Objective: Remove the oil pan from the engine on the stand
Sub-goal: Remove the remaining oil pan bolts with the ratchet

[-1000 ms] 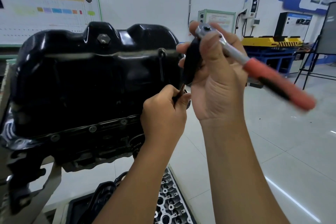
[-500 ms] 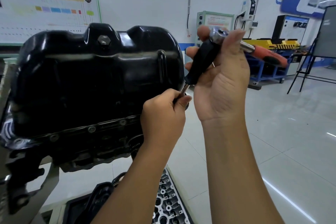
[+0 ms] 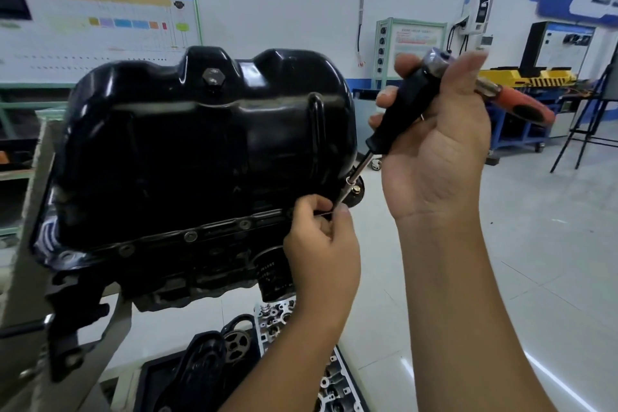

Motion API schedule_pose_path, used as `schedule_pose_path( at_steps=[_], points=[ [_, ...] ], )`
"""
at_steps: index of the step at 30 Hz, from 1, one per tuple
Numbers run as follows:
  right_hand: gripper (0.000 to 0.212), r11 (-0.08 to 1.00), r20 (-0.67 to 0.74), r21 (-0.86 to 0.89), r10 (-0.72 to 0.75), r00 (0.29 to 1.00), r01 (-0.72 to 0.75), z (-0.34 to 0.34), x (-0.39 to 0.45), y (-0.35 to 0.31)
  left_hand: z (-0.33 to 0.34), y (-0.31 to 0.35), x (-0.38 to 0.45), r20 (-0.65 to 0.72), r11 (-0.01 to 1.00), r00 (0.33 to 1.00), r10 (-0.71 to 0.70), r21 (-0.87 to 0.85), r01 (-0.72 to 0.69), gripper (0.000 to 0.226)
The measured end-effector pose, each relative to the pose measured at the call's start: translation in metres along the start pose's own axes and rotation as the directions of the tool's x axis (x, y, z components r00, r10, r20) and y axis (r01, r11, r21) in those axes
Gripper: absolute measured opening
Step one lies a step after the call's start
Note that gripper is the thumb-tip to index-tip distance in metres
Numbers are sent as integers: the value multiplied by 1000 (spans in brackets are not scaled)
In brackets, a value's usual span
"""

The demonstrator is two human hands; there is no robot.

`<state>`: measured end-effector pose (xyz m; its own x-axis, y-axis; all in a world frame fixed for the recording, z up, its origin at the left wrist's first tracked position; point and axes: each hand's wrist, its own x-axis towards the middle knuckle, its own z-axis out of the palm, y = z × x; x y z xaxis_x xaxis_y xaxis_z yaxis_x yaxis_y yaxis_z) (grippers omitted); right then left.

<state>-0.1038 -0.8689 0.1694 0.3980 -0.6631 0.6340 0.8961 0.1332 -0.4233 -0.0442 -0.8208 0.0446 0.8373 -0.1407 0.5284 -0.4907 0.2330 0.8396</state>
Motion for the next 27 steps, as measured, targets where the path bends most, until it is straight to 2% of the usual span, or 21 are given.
schedule_pose_path(
  at_steps=[3,7,9,11,12,13,15,20,27],
  points=[
    [36,1000,17,-2,6,1000,-6,-4,5,-2,-6,-2,-1,-23,999,999,-34,36,35,18],
    [33,1000,56,-5,24,998,-24,-8,6,-4,-3,-1,-5,-24,962,963,-269,-56,267,21],
    [31,1000,55,19,22,998,-23,-8,4,-4,-1,0,-10,-5,877,884,-468,-129,463,24],
    [43,999,47,40,-6,999,4,-7,2,-3,-1,1,-13,62,716,754,-654,-270,644,26],
    [49,999,38,41,-24,999,23,-7,2,-3,-2,1,-13,113,638,704,-701,-341,690,21],
    [53,998,30,37,-45,999,44,-6,1,-2,-3,2,-11,166,575,673,-720,-401,713,10],
    [56,996,10,36,-81,997,80,-5,2,-1,-3,3,-6,237,515,656,-717,-453,727,9],
    [46,998,34,-22,-56,998,56,-4,5,0,1,11,-3,259,539,697,-668,-477,694,14],
    [34,998,54,-30,-51,997,53,-5,8,1,3,19,3,392,368,578,-716,-492,789,33]
  ],
)
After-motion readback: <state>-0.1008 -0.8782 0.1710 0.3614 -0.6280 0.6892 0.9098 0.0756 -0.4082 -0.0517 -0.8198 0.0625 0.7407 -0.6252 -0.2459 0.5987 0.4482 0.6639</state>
